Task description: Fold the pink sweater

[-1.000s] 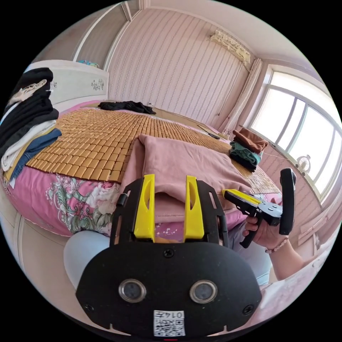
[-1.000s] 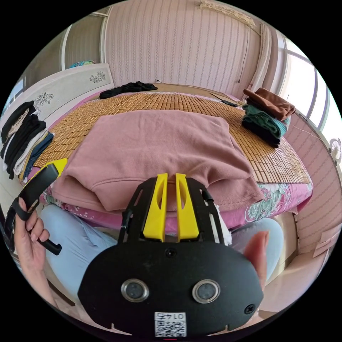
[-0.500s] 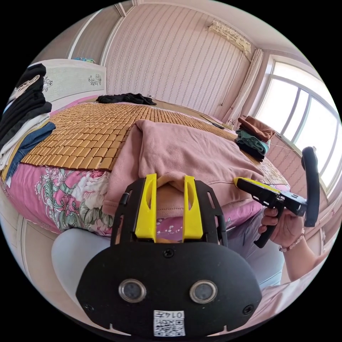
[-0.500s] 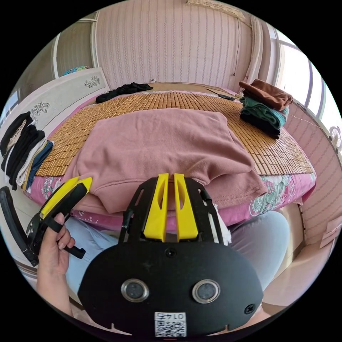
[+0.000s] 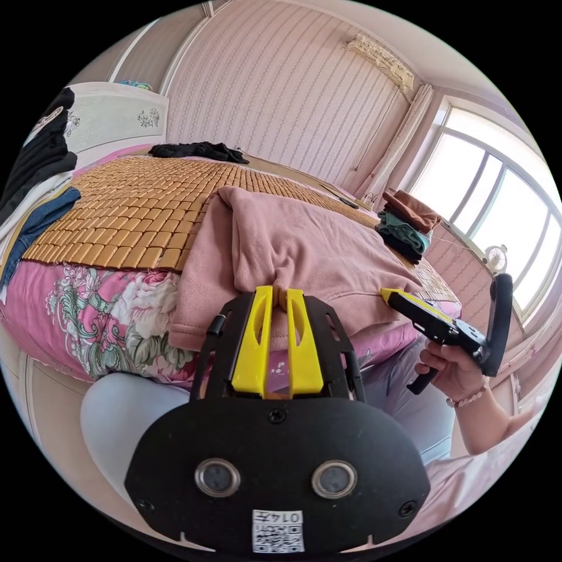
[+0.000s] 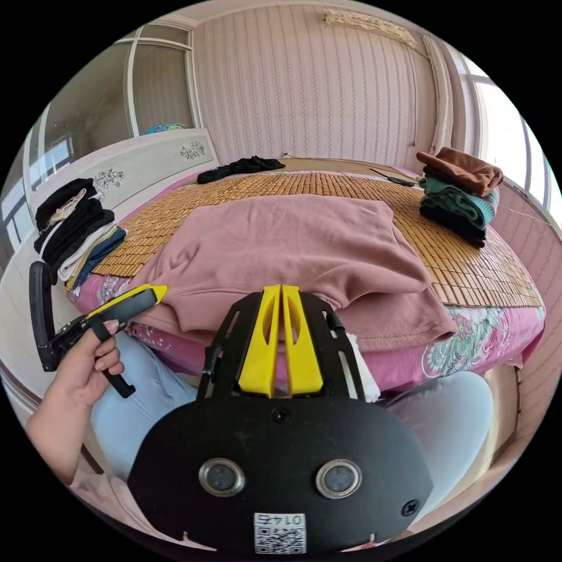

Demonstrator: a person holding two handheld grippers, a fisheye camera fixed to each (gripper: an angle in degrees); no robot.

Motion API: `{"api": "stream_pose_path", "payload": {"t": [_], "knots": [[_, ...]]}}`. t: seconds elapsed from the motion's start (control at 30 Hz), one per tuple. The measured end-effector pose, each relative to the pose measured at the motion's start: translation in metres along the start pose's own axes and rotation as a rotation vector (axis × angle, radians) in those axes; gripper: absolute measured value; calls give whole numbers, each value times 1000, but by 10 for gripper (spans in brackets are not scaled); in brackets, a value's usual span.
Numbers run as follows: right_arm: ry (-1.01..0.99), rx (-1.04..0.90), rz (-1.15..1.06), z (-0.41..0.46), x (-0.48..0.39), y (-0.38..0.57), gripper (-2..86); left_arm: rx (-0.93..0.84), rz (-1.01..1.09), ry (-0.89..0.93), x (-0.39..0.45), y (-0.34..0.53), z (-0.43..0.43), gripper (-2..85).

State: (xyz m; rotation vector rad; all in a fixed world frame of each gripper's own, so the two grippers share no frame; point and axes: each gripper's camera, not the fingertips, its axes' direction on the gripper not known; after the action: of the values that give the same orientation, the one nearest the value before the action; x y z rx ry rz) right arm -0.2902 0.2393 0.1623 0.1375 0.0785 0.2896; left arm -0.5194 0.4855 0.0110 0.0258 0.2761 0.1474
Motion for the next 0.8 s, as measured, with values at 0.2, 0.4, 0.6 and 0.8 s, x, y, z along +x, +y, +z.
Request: {"api": "stream_pose_path", "payload": {"t": [0.2, 0.4, 0.6, 0.8], "knots": [[-326, 131, -100, -36, 54, 20, 10, 8, 21, 16, -5, 5, -3, 48], [-32, 226, -88, -59, 82, 12, 121, 9, 27, 32, -8, 5, -6, 48], [109, 56, -165, -37, 76, -2, 133, 0, 69, -2, -2, 4, -8, 49], [128, -5, -136, -18, 73, -1, 131, -1, 94, -21, 2, 4, -10, 49]]}}
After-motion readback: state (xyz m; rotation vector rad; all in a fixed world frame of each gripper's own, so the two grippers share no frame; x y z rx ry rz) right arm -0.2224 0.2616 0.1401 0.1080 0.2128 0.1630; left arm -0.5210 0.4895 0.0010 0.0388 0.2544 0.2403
